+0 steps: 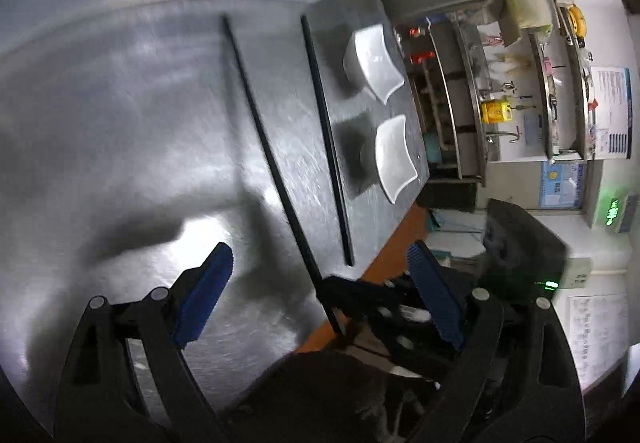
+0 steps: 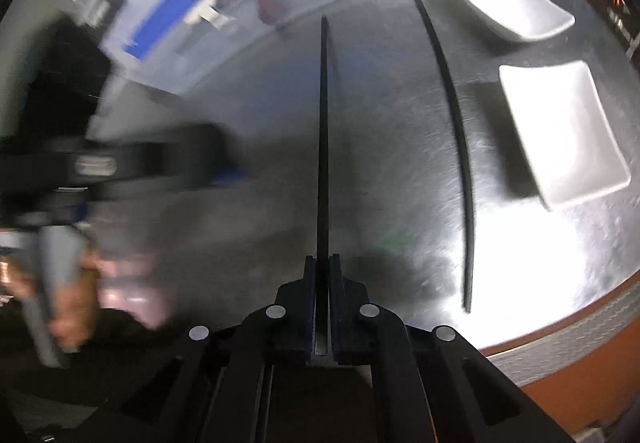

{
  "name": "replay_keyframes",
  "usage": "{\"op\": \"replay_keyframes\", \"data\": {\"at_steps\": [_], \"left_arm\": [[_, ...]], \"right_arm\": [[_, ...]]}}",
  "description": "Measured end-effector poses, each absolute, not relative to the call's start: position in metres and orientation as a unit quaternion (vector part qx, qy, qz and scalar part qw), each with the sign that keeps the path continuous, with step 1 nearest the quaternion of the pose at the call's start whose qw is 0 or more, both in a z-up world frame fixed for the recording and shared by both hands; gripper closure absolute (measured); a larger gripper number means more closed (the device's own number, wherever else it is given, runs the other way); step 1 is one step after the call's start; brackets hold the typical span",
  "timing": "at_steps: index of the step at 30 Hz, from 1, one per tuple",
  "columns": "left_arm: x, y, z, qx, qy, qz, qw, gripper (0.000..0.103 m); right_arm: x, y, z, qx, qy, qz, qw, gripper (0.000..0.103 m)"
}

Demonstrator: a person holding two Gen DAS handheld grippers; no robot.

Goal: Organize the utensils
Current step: 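Close the right gripper on one black chopstick on the counter, then pinch the chopstick with the left gripper while the right gripper carries it into the box, then open both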

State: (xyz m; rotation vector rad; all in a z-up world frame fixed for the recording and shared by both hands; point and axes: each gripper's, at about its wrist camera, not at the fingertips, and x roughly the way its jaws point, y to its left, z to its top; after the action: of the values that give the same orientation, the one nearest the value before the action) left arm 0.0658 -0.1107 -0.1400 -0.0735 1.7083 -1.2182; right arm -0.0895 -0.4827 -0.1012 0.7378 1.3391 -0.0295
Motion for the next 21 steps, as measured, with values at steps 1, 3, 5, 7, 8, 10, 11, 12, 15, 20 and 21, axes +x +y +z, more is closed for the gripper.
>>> {"op": "replay_keyframes", "data": {"at_steps": [1, 3, 5, 7, 8, 10, 11, 12, 15, 20, 21], "left_arm": [[0.065, -0.113, -0.145, -0.038, 0.714, -0.501, 0.488, 0.018], [0.065, -0.116, -0.154, -0.054, 0.725, -0.497, 0.473, 0.018], [0.065, -0.117, -0.158, -0.062, 0.725, -0.496, 0.474, 0.021], [0.065, -0.116, -0.161, -0.068, 0.724, -0.49, 0.481, 0.052], [0.066, -0.114, -0.165, -0.074, 0.73, -0.483, 0.478, 0.061], [0.066, -0.11, -0.175, -0.088, 0.747, -0.464, 0.468, 0.092], [0.065, -0.107, -0.181, -0.091, 0.758, -0.454, 0.459, 0.095], [0.064, -0.105, -0.186, -0.093, 0.765, -0.445, 0.456, 0.098], [0.062, -0.102, -0.189, -0.099, 0.768, -0.441, 0.454, 0.098], [0.056, -0.108, -0.137, -0.091, 0.714, -0.502, 0.479, 0.099], [0.055, -0.11, -0.124, -0.089, 0.701, -0.516, 0.484, 0.099]], "right_arm": [[-0.093, -0.482, -0.102, 0.346, 0.603, -0.005, 0.719, 0.096], [-0.097, -0.477, -0.096, 0.363, 0.602, 0.012, 0.711, 0.096], [-0.099, -0.471, -0.095, 0.366, 0.605, 0.022, 0.707, 0.096], [-0.1, -0.465, -0.093, 0.36, 0.608, 0.023, 0.707, 0.096], [-0.098, -0.46, -0.09, 0.36, 0.609, 0.025, 0.706, 0.096], [-0.098, -0.457, -0.09, 0.363, 0.609, 0.029, 0.704, 0.096], [-0.098, -0.456, -0.091, 0.363, 0.611, 0.03, 0.703, 0.096], [-0.099, -0.455, -0.091, 0.363, 0.611, 0.031, 0.703, 0.096], [-0.098, -0.451, -0.093, 0.363, 0.613, 0.032, 0.701, 0.096], [-0.108, -0.453, -0.063, 0.354, 0.59, 0.03, 0.725, 0.096], [-0.109, -0.455, -0.053, 0.347, 0.581, 0.028, 0.736, 0.096]]}}
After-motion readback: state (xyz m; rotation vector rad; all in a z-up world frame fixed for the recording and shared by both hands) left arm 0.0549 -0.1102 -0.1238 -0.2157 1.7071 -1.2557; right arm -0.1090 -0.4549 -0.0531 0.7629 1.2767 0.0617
